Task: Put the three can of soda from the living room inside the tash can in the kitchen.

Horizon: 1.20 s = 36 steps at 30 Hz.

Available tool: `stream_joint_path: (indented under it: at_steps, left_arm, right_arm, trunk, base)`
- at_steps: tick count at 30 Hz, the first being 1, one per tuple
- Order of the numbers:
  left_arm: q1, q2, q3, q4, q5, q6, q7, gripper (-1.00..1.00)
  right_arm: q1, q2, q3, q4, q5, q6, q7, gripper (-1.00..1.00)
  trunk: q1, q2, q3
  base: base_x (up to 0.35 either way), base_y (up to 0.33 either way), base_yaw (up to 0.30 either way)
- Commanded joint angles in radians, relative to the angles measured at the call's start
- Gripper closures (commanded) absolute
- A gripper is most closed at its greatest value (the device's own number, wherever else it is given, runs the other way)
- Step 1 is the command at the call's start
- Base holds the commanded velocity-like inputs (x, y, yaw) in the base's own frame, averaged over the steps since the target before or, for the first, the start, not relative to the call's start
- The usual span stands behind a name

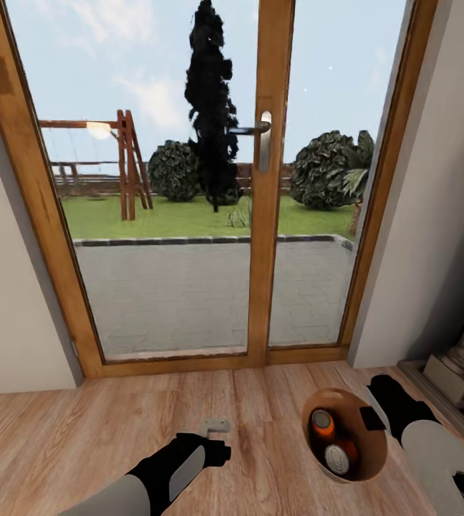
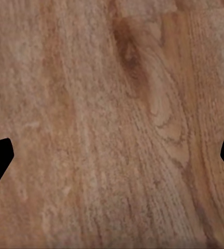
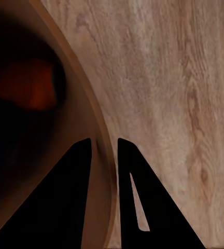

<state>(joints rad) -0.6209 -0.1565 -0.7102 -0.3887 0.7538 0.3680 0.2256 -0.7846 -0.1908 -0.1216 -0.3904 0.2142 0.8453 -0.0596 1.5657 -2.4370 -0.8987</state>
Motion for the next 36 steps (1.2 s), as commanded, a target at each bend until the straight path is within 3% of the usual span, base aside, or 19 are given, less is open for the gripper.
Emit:
stream_joint_path:
  at_steps: [1,7,11,21,23,28,36]
  left_arm:
    - [0.0,0.0,0.0,0.001,0.001,0.0,0.0,-1.0]
    - [0.001,0.001,0.0,0.0,0.004,0.0,0.0,-1.0]
    - [0.001,0.001,0.0,-0.004,0.004,0.0,0.001,-1.0]
    - [0.001,0.001,0.0,-0.003,0.004,0.001,0.001,-1.0]
    - [0.001,0.001,-0.001,-0.002,0.003,0.0,0.003,-1.0]
    - [0.001,0.001,-0.001,0.0,0.0,0.001,0.011,-1.0]
    - [0.001,0.001,0.001,0.002,0.003,0.006,0.021,-1.0]
  right_arm:
    - [-0.001,-0.004,-0.004,0.007,0.011,-0.005,0.002,1.0]
    - [0.002,-0.045,-0.021,0.078,0.01,-0.068,0.011,1.0]
    - [0.002,-0.07,-0.038,0.124,0.011,-0.084,0.066,1.0]
    - [0.006,-0.091,-0.042,0.241,0.011,-0.214,0.116,1.0]
    - [0.006,-0.1,-0.041,0.258,0.015,-0.238,0.18,1.0]
    - [0.007,-0.113,-0.038,0.269,0.021,-0.251,0.247,1.0]
    - [0.007,-0.122,-0.037,0.291,0.022,-0.252,0.264,1.0]
  trunk:
    - [0.0,0.0,0.0]
    - [0.0,0.0,0.0]
    - [0.0,0.0,0.0]
    - [0.0,0.0,0.0]
    - [0.0,0.0,0.0]
    - [0.0,0.0,0.0]
    - [0.0,0.0,0.0]
  base:
    - [0.0,0.0,0.0]
    - [0.0,0.0,0.0]
    - [0.0,0.0,0.0]
    - [0.0,0.0,0.0]
    - [0.0,0.0,0.0]
    - [0.0,0.0,0.0]
    - [0.0,0.0,0.0]
